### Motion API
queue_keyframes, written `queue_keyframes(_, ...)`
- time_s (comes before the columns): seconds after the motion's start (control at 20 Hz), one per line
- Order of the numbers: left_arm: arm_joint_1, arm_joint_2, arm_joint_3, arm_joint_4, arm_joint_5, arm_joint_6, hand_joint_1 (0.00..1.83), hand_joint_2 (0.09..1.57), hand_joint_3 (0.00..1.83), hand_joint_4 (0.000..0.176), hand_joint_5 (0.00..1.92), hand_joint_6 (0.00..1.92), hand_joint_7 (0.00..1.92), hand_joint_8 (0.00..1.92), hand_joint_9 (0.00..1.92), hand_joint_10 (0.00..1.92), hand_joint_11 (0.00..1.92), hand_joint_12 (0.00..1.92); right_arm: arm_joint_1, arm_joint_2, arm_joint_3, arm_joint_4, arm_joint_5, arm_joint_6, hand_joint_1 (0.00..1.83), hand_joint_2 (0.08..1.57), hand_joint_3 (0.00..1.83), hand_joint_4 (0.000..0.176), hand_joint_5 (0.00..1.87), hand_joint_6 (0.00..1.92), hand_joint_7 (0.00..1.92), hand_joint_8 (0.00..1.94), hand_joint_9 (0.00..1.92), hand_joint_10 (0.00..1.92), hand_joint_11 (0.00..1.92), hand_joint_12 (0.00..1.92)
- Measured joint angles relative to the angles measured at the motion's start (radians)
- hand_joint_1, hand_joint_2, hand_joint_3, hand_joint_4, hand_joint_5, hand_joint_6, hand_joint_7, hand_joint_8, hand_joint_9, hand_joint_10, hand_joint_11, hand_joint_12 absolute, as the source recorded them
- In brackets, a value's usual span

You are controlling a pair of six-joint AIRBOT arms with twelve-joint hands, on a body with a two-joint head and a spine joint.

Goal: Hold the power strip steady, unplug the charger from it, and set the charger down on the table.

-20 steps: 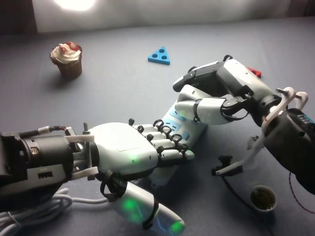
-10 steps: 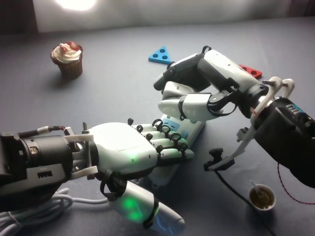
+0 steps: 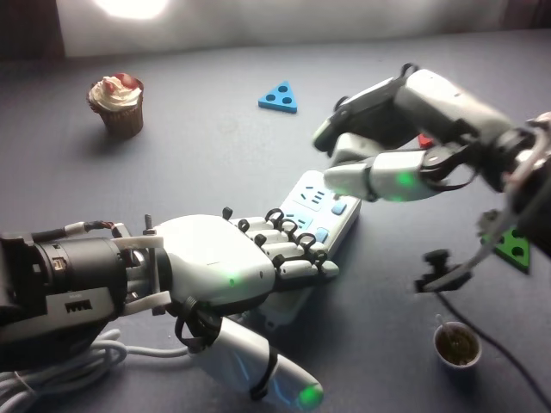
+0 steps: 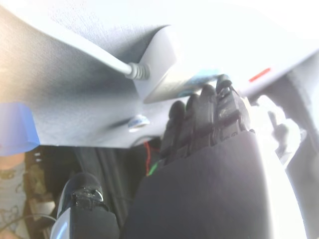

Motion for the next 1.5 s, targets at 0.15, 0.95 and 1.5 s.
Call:
queue_keyframes(0.15, -0.004, 0.0, -0.002, -0.001, 0.003, 0.0, 0.0, 0.95, 0.0, 0.0, 0.06, 0.0, 0.05, 0.0, 0.04, 0.01, 0.03, 0.01, 0.0, 0.075, -0.027, -0.065, -0.028, 0.002, 1.25, 1.05, 0.0, 0.033, 1.1, 0.79, 1.19, 0.63, 1.17, 0.0, 0.57, 1.08)
queue_keyframes(0.95, -0.014, 0.01, -0.007, -0.007, 0.012, 0.0, 0.0, 0.96, 0.0, 0.0, 0.05, 0.0, 0.05, 0.0, 0.03, 0.01, 0.01, 0.01, -0.043, 0.093, 0.092, -0.56, -0.15, 0.112, 1.24, 1.14, 0.0, 0.0, 0.78, 0.44, 0.91, 0.12, 0.9, 0.02, 0.51, 0.86)
queue_keyframes(1.5, -0.014, 0.011, -0.012, -0.012, 0.014, 0.0, 0.0, 0.95, 0.0, 0.0, 0.03, 0.0, 0.03, 0.0, 0.02, 0.0, 0.0, 0.0, -0.042, 0.092, 0.048, -0.497, -0.145, 0.122, 0.97, 1.03, 0.0, 0.0, 0.28, 0.0, 0.28, 0.0, 0.25, 0.0, 0.01, 0.6)
